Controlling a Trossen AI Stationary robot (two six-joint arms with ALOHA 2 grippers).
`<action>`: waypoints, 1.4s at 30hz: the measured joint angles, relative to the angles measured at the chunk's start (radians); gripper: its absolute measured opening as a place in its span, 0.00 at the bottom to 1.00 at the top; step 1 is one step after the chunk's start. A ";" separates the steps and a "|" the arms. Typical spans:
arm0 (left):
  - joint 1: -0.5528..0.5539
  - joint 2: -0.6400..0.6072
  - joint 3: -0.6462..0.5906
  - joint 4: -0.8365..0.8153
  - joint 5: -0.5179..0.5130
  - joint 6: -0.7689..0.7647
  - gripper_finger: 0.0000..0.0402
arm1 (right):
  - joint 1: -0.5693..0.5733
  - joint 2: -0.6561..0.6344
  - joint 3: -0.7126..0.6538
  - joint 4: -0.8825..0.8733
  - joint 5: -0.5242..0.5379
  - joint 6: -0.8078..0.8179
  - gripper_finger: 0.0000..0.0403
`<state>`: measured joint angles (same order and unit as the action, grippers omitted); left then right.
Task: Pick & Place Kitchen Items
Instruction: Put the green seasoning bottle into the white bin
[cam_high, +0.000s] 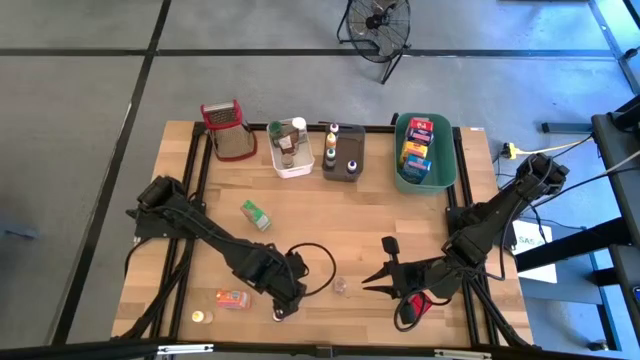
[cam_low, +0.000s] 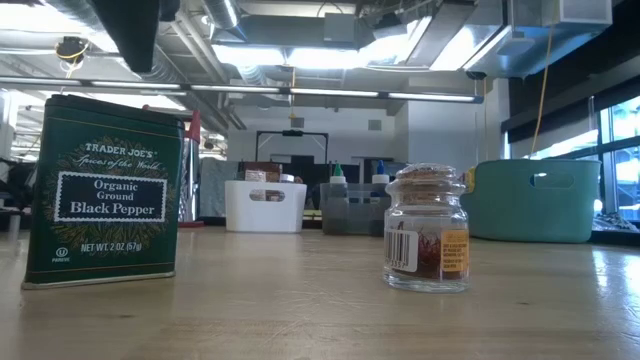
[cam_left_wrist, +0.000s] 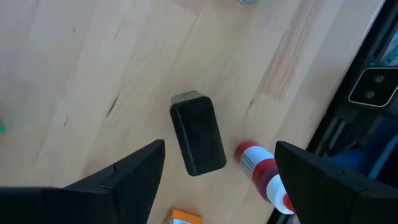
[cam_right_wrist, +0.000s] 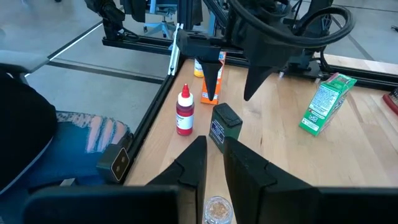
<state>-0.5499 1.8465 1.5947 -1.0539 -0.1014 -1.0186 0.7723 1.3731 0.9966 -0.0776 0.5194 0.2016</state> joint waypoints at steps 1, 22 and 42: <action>0.000 0.000 -0.001 -0.002 0.007 -0.003 0.75 | 0.000 0.000 0.000 0.000 0.000 0.000 0.14; 0.025 0.022 -0.002 -0.030 -0.017 -0.061 0.75 | 0.000 0.000 0.000 0.000 0.000 0.003 0.14; 0.027 0.083 -0.002 -0.041 0.016 -0.010 0.75 | 0.000 0.000 0.000 0.000 -0.001 0.016 0.14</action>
<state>-0.5224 1.9291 1.5929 -1.0952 -0.0856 -1.0283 0.7723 1.3727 0.9970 -0.0776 0.5182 0.2173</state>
